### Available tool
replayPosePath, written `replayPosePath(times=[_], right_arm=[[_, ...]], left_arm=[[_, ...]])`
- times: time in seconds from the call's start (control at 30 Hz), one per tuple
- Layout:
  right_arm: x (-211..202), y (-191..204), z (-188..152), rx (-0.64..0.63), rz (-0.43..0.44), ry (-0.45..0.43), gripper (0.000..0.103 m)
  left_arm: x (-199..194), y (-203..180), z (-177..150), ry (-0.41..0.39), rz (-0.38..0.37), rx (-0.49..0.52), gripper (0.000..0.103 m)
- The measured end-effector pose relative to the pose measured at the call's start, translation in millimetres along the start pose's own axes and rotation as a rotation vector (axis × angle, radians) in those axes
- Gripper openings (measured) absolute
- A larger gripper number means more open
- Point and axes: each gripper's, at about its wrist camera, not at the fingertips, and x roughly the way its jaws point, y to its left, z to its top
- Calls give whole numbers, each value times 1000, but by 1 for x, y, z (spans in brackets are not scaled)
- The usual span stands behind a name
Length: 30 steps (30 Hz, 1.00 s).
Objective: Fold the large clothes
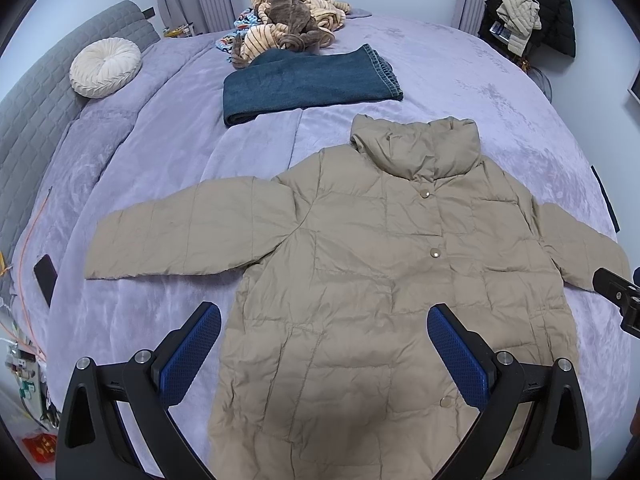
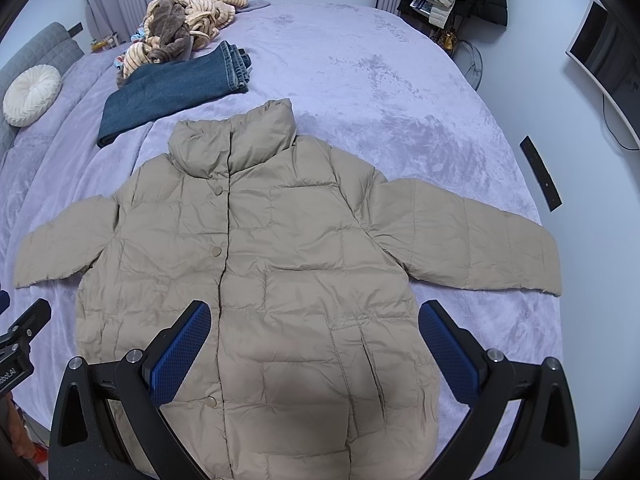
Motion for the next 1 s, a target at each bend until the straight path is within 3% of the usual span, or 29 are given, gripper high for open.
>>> replayPosePath(times=[1.0], right_arm=[[1, 2, 0, -1, -1, 6, 103]], left_arm=[[6, 1, -2, 19, -18, -12, 103]])
